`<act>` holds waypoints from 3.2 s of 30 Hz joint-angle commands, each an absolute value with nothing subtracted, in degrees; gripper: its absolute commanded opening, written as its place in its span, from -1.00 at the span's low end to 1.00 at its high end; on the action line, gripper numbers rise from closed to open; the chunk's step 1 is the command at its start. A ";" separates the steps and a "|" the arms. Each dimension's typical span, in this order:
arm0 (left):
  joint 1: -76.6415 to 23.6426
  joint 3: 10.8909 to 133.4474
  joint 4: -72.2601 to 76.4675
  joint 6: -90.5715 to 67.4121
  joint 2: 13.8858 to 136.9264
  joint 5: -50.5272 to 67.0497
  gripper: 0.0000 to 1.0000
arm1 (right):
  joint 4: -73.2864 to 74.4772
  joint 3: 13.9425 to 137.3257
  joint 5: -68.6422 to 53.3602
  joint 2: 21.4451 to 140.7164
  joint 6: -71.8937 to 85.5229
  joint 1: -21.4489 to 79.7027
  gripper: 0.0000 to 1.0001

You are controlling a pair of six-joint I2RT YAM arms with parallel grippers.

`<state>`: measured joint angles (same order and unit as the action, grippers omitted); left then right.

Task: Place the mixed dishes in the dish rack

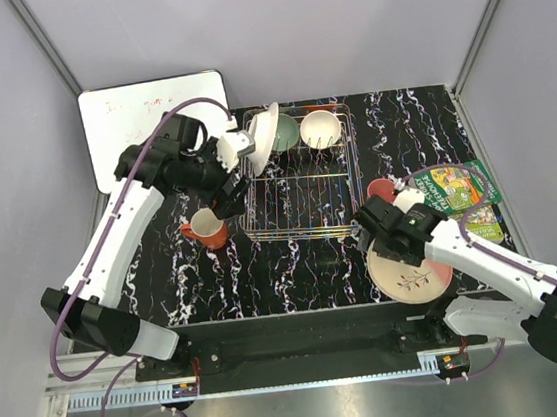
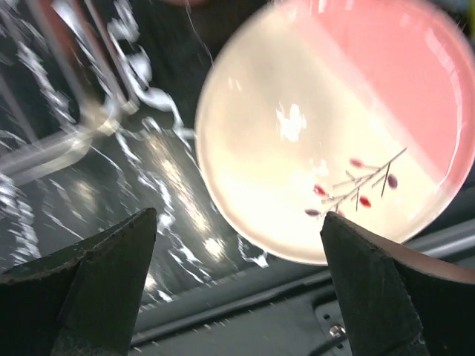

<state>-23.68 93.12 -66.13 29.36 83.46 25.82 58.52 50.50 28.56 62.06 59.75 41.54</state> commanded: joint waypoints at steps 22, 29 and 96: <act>-21.27 95.45 -60.73 26.46 80.68 21.62 0.98 | 37.80 44.21 10.13 86.73 43.86 41.66 0.78; -19.69 95.71 -60.21 26.72 79.89 21.80 0.98 | 30.94 42.10 -3.50 86.05 42.10 42.62 0.58; -31.72 77.43 -42.02 36.48 94.47 6.24 0.98 | 25.84 38.14 -3.87 79.54 45.88 63.81 0.64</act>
